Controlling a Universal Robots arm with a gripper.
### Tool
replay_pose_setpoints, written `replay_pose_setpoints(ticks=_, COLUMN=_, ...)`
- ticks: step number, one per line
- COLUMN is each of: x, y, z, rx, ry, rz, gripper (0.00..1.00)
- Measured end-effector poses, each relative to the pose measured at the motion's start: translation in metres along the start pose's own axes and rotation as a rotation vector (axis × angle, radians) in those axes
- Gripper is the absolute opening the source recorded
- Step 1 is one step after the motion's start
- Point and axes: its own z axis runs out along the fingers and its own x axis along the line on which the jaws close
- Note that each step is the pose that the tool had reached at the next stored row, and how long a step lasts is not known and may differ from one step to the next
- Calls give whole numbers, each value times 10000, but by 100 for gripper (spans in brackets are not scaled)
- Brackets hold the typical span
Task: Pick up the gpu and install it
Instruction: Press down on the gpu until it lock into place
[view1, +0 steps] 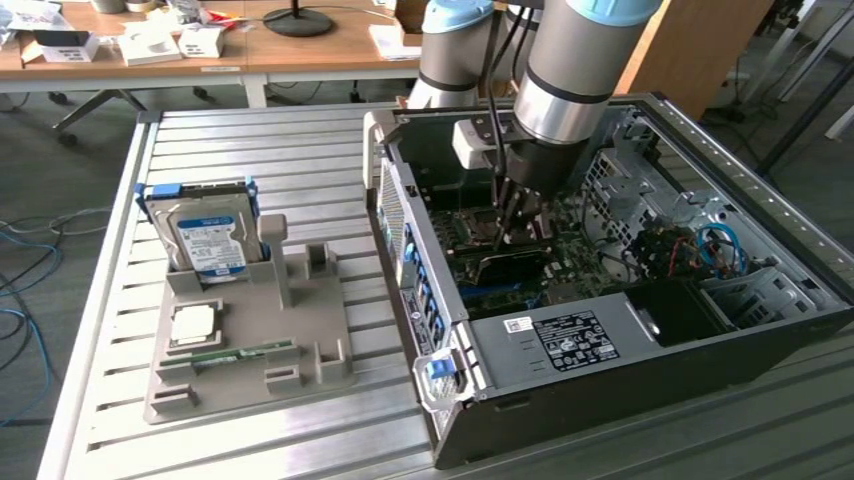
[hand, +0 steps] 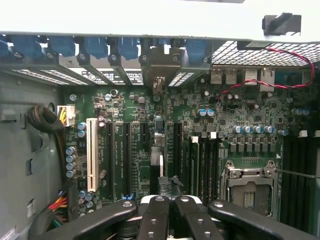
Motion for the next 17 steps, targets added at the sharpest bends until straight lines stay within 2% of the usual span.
replay_pose_setpoints(ticks=17, x=-2, y=0, z=20, rx=2, ry=-9, rz=0, gripper=11)
